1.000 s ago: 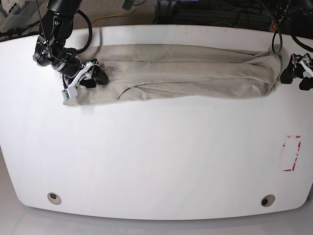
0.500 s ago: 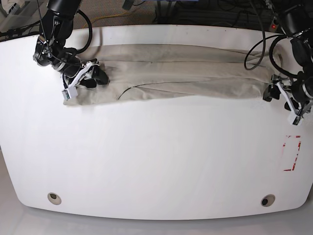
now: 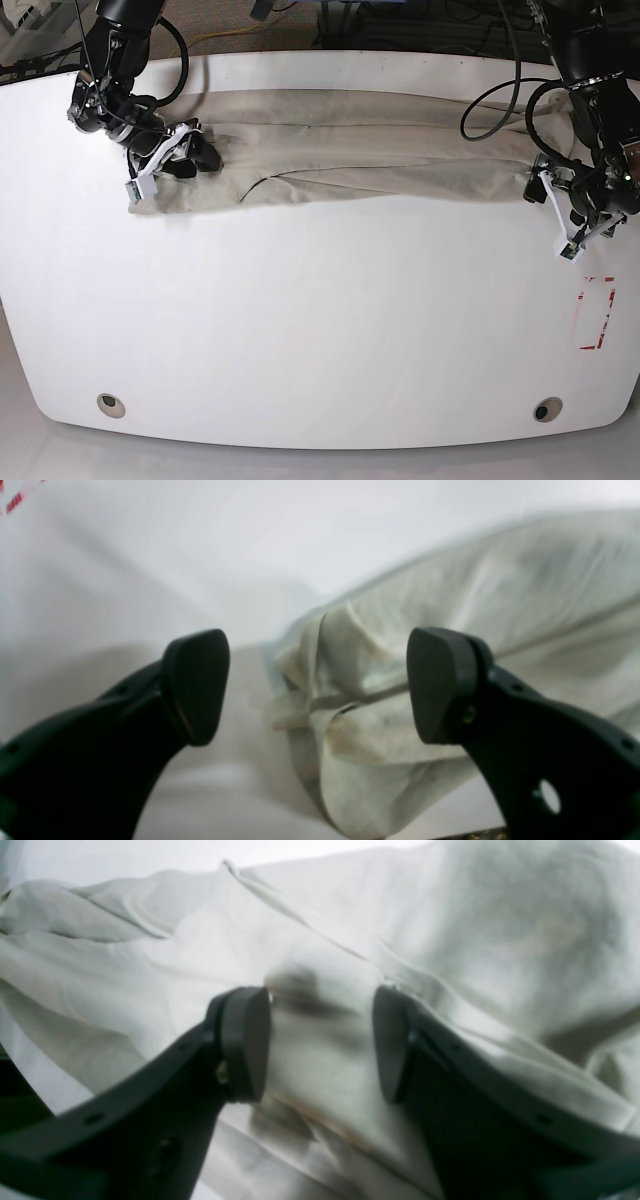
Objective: Fold the T-shirt properly
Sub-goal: 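Adjust the left gripper grip on the strip end and tuck it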
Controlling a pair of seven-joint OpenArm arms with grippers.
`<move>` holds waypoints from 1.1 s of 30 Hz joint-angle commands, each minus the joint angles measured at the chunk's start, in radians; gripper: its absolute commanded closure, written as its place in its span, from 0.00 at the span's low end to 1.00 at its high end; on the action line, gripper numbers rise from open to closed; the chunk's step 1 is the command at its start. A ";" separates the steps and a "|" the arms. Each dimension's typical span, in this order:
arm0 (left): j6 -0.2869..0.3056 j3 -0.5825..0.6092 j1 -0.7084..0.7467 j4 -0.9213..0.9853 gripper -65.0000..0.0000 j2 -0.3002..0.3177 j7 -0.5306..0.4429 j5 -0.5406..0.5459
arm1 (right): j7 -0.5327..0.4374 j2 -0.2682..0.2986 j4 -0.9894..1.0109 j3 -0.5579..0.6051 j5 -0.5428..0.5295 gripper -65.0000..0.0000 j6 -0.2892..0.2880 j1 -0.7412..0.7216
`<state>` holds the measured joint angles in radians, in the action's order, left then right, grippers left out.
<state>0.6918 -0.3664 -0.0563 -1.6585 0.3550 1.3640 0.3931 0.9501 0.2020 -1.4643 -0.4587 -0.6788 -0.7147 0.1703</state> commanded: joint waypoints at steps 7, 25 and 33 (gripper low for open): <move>0.006 -0.317 0.062 0.099 0.20 0.034 -0.007 0.040 | 0.051 0.009 -0.002 -0.002 0.052 0.50 0.017 0.005; 0.006 -0.362 0.197 0.272 0.19 0.052 -0.010 0.502 | 0.053 0.009 -0.002 0.001 0.052 0.50 0.017 0.010; 0.006 -0.357 0.197 0.292 0.19 0.049 -0.048 0.501 | 0.053 0.009 -0.002 0.001 0.052 0.50 0.017 0.011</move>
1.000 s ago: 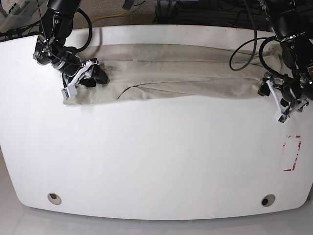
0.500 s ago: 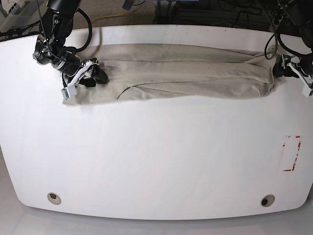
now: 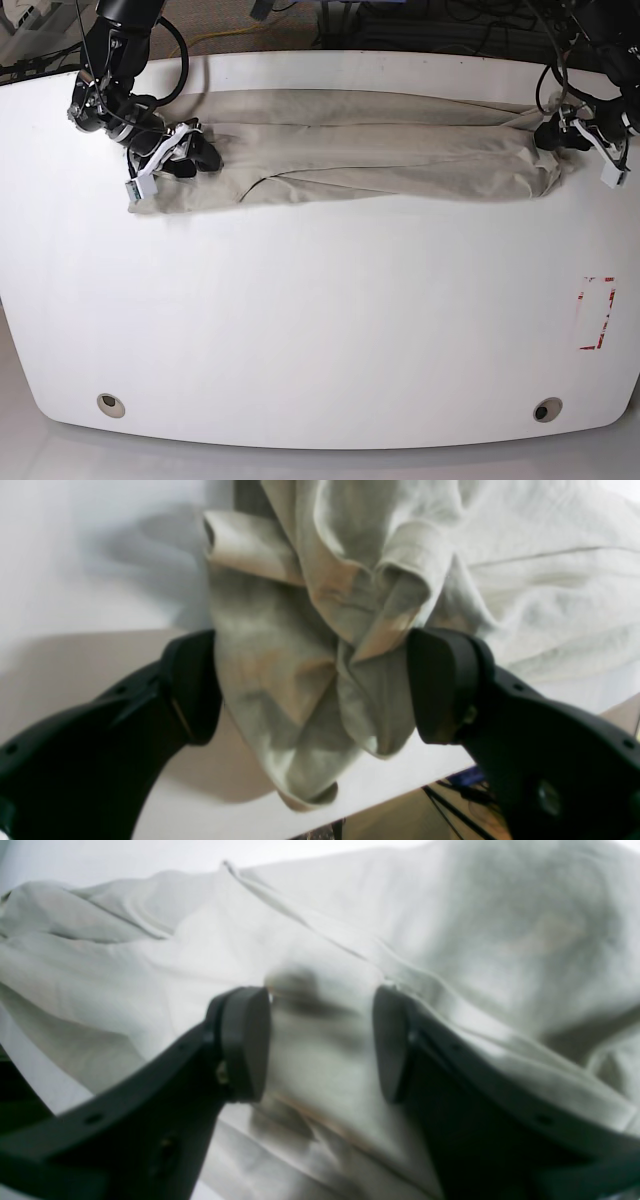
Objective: Fold the T-shirt properly
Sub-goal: 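Adjust the left gripper grip on the strip end and tuck it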
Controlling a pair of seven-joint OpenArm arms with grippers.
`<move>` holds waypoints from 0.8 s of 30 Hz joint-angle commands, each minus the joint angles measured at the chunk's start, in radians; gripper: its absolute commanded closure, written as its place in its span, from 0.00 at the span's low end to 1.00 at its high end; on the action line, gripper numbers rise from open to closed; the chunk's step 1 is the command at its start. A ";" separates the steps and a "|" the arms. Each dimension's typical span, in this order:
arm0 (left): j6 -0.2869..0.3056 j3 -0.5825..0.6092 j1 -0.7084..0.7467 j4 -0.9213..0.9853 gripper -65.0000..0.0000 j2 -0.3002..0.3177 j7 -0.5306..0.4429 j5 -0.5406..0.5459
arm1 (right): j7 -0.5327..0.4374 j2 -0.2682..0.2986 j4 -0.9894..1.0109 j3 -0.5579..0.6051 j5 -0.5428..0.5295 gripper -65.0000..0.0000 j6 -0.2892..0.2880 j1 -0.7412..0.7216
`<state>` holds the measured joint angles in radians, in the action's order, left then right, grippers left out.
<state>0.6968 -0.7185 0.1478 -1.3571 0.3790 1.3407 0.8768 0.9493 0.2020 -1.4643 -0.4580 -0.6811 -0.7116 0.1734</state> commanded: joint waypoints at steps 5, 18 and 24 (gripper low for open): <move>0.001 0.017 -0.015 0.057 0.20 0.027 -0.054 0.015 | 0.053 0.009 0.021 0.000 0.053 0.50 0.014 0.008; 0.001 0.050 -0.014 0.089 0.63 0.027 -0.054 0.017 | 0.050 0.009 0.052 -0.003 0.053 0.50 0.014 0.008; 0.001 0.050 -0.012 0.020 0.96 0.027 -0.057 0.017 | 0.050 0.009 0.050 -0.003 0.053 0.50 0.014 0.007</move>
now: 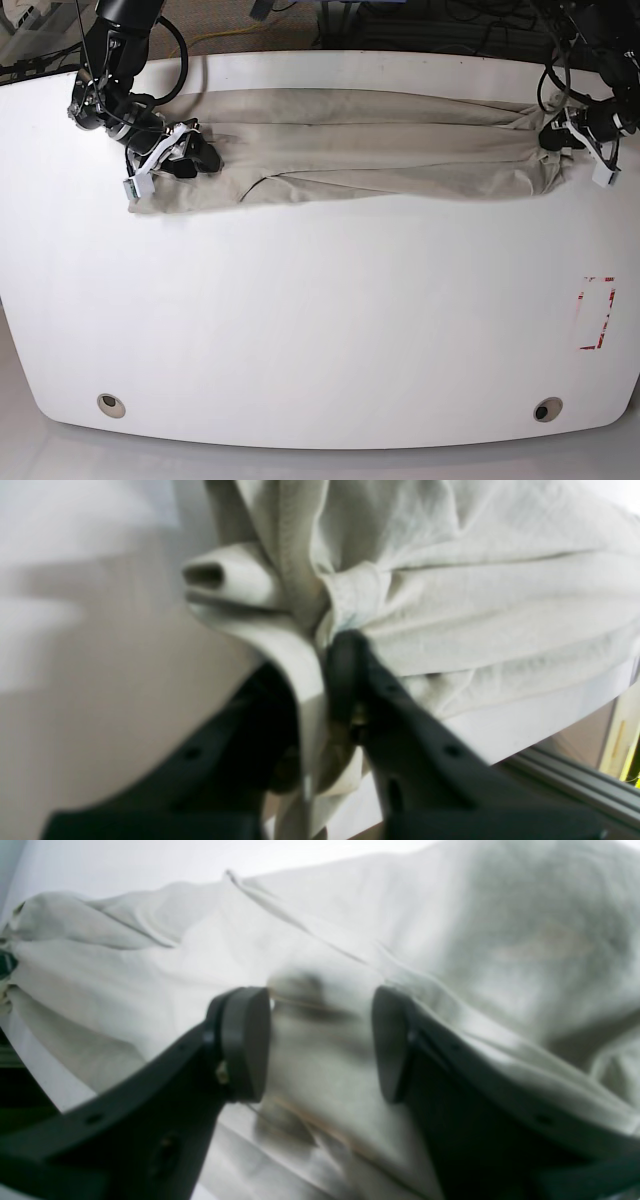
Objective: Fold the T-shirt properly
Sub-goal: 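Adjust the left gripper grip on the strip end and tuck it, then lift the strip end with the left gripper and fold it toward the middle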
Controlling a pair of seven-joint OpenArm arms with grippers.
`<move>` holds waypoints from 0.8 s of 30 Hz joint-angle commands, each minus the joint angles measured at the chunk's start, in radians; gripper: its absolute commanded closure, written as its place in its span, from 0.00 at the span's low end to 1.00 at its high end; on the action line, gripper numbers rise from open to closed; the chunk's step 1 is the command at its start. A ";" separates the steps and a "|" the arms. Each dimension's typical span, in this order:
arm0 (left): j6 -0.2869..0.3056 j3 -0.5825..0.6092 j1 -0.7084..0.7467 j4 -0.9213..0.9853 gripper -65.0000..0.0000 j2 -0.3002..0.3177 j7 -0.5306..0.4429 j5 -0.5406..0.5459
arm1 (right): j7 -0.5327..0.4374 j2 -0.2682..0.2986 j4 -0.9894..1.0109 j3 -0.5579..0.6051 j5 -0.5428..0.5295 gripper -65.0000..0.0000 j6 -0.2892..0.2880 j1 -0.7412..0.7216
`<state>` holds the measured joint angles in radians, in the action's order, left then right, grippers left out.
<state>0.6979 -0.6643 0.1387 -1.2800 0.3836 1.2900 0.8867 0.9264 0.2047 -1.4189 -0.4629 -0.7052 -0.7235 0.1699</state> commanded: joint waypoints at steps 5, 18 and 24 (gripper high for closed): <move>0.000 -0.005 0.020 -0.235 0.97 0.022 -0.003 0.005 | 0.073 0.006 0.007 0.006 0.077 0.50 0.025 0.004; 0.000 0.179 0.043 -0.637 0.97 -0.021 0.036 0.013 | 0.073 0.006 0.008 0.008 0.078 0.50 0.025 -0.011; 0.000 0.346 0.008 -0.663 0.97 -0.096 0.036 0.007 | 0.073 0.006 0.008 0.008 0.078 0.50 0.025 -0.008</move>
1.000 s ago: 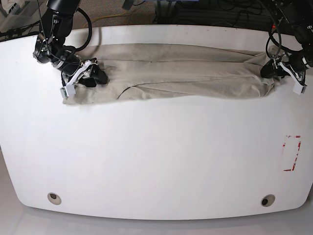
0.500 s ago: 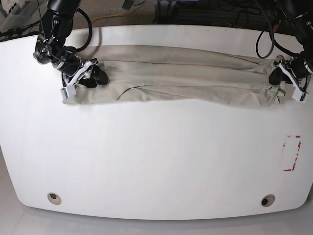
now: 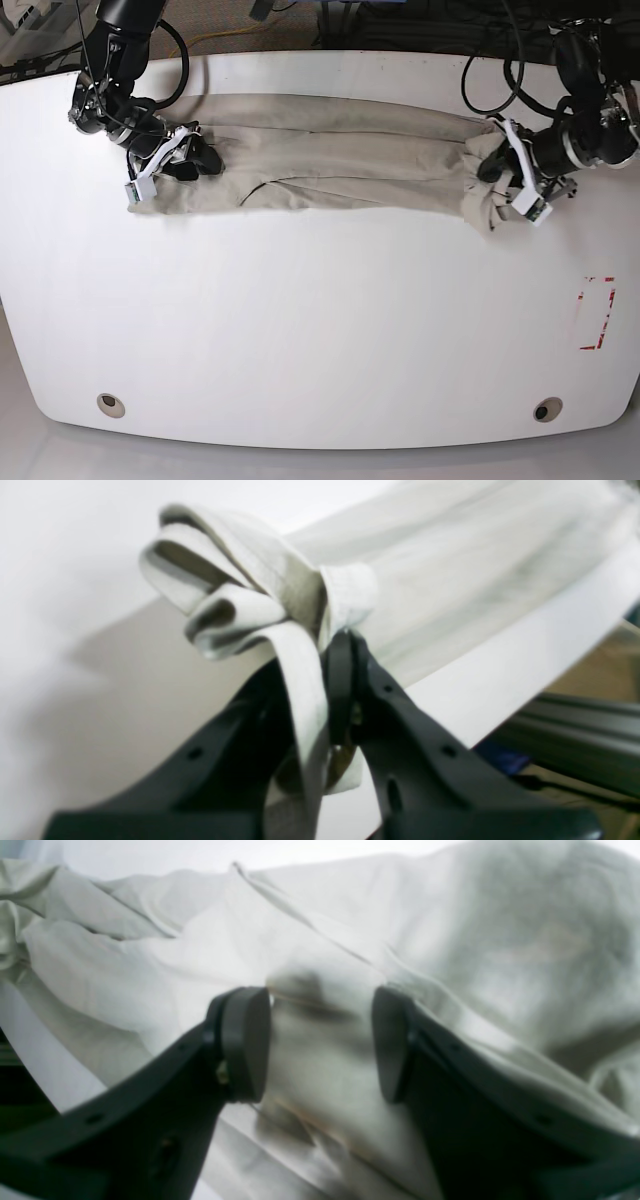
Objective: Fold the T-shirt properly
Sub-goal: 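Lift the strip end with the left gripper and fold it toward the middle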
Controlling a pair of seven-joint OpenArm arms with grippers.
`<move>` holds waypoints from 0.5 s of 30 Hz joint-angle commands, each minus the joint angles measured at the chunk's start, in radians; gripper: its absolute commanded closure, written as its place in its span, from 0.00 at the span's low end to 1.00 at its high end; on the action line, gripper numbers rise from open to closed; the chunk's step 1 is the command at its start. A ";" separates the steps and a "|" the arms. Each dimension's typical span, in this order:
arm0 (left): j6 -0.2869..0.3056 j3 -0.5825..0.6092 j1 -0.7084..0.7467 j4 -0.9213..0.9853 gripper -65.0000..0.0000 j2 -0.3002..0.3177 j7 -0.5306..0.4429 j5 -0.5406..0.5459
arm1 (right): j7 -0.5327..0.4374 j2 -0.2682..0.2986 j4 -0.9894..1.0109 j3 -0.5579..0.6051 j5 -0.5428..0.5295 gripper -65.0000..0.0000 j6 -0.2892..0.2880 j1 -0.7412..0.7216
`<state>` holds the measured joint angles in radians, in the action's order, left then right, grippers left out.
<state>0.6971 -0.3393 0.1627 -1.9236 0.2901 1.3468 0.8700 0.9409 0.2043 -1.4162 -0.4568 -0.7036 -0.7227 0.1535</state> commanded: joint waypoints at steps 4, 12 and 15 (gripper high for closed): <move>0.001 0.130 -0.039 -0.020 0.97 -0.019 -0.020 0.022 | 0.059 0.007 0.005 0.002 0.077 0.50 0.025 0.010; 0.001 0.283 -0.084 -0.018 0.97 -0.104 -0.020 0.024 | 0.059 0.007 0.005 0.002 0.077 0.50 0.025 0.010; 0.001 0.319 -0.094 -0.017 0.97 -0.122 -0.020 0.021 | 0.059 0.007 0.005 0.002 0.077 0.50 0.025 0.008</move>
<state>0.6968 -0.0299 0.0875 -1.9240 0.1696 1.3460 0.8742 0.9386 0.2028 -1.4162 -0.4568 -0.7040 -0.7231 0.1539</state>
